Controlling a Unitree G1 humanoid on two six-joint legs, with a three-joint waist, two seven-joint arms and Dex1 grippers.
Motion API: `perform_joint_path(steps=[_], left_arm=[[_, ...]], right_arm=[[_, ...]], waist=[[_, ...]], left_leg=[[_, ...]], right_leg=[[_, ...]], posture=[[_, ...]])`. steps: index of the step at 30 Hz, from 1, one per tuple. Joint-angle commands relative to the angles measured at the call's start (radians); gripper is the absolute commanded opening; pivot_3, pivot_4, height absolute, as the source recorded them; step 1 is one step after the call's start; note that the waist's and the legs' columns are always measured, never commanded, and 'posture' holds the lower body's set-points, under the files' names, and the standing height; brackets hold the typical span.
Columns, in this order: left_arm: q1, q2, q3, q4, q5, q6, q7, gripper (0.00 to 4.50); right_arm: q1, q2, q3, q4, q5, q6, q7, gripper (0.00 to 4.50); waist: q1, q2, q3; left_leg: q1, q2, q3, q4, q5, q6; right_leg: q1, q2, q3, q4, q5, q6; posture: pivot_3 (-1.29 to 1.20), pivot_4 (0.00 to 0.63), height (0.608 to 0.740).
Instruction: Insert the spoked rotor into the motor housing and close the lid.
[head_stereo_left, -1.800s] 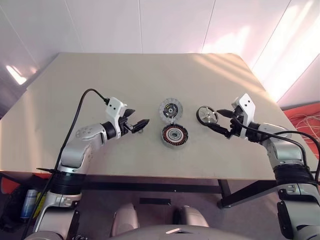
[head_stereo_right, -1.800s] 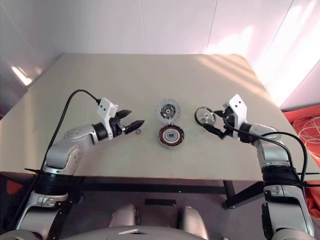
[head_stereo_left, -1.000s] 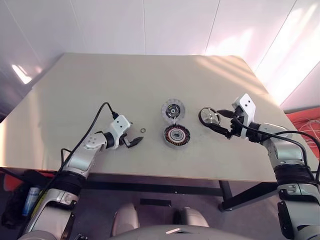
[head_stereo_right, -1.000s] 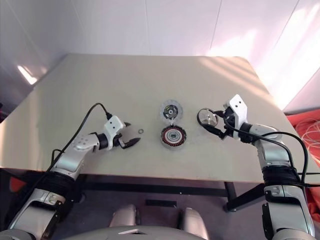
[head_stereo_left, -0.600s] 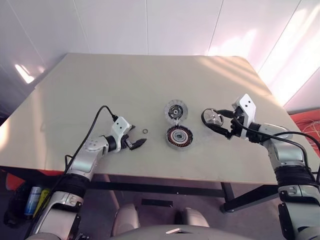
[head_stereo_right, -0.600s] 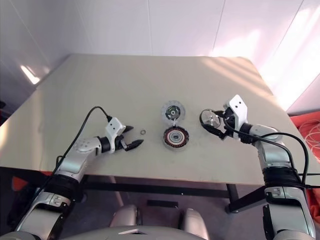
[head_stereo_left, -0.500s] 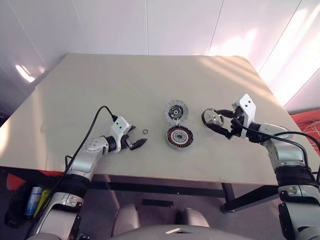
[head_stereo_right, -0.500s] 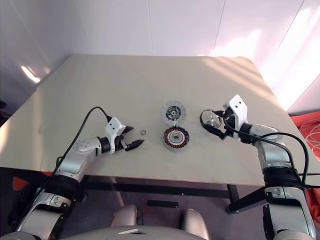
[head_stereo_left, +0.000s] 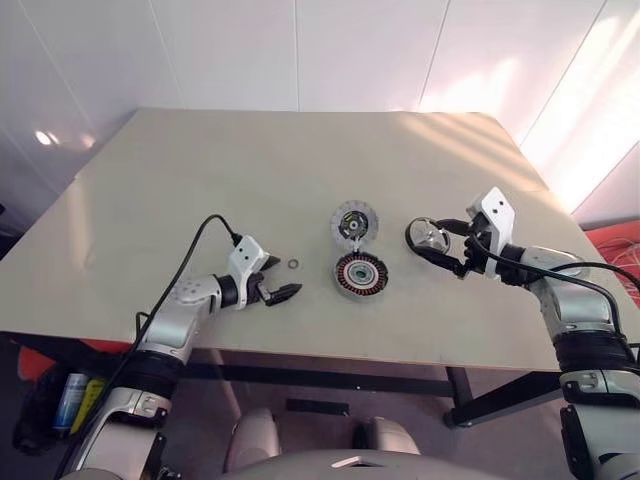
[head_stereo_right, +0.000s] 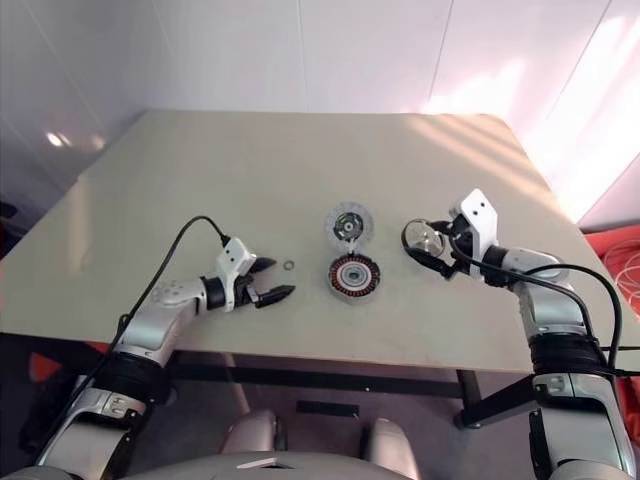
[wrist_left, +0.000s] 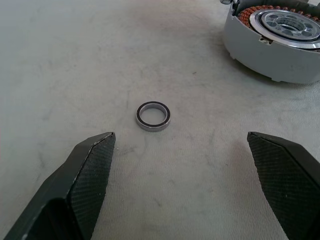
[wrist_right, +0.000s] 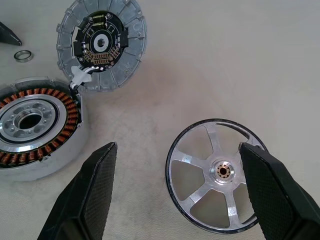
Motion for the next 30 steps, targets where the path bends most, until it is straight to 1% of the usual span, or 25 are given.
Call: perform_joint_path(steps=[1, 5, 9, 15, 21, 24, 30], left_arm=[[-0.021, -0.030, -0.052, 0.020, 0.033, -0.011, 0.017, 4.48], [-0.055, -0.055, -0.065, 0.040, 0.050, -0.003, 0.034, 4.48], [-0.090, -0.070, -0.069, 0.063, 0.062, -0.002, 0.044, 4.48], [-0.134, -0.088, -0.063, 0.103, 0.079, -0.014, 0.085, 4.48], [-0.133, -0.087, -0.065, 0.102, 0.085, -0.011, 0.084, 4.48], [-0.117, -0.080, -0.061, 0.087, 0.081, 0.001, 0.085, 3.86], [-0.078, -0.056, -0.060, 0.043, 0.075, 0.027, 0.080, 2.00]], right_arm=[[-0.019, -0.017, -0.014, -0.031, 0.015, -0.004, 0.003, 4.39], [-0.019, -0.013, -0.011, -0.035, 0.015, -0.002, 0.002, 4.39], [-0.016, -0.010, -0.010, -0.041, 0.016, 0.001, -0.001, 4.39], [-0.014, -0.006, -0.010, -0.040, 0.015, -0.002, -0.006, 4.39], [-0.017, -0.002, -0.009, -0.038, 0.014, -0.003, -0.012, 4.39], [-0.021, -0.001, -0.009, -0.031, 0.013, -0.007, -0.016, 4.50], [-0.032, 0.002, -0.010, -0.014, 0.009, -0.016, -0.026, 4.50]], waist=[[0.001, 0.000, 0.000], [0.004, 0.000, 0.000], [0.006, 0.000, 0.000], [0.006, 0.000, 0.000], [0.003, 0.000, 0.000], [0.002, 0.000, 0.000], [-0.005, 0.000, 0.000]], left_leg=[[0.000, 0.000, 0.000, 0.000, 0.000, 0.000], [0.000, 0.001, 0.003, -0.003, 0.006, 0.003], [0.000, 0.000, 0.003, -0.003, 0.008, 0.006], [-0.003, 0.000, 0.003, -0.003, 0.009, 0.007], [-0.005, 0.001, 0.003, -0.005, 0.009, 0.007], [-0.005, 0.001, 0.003, -0.006, 0.009, 0.007], [-0.005, 0.001, 0.003, -0.008, 0.009, 0.007]], right_leg=[[0.001, -0.001, -0.001, 0.000, 0.000, 0.000], [0.004, -0.010, -0.008, 0.000, -0.001, 0.002], [0.008, -0.014, -0.012, -0.002, -0.002, 0.003], [0.007, -0.015, -0.015, -0.002, -0.002, 0.004], [0.004, -0.015, -0.016, -0.001, -0.003, 0.006], [0.004, -0.015, -0.016, -0.002, -0.004, 0.006], [0.003, -0.015, -0.016, -0.002, -0.005, 0.007]], posture=[[0.00, 0.000, 0.740], [0.00, 0.000, 0.740], [0.00, 0.000, 0.740], [0.00, 0.000, 0.740], [0.00, 0.000, 0.740], [0.00, 0.000, 0.740], [0.00, 0.000, 0.740]])
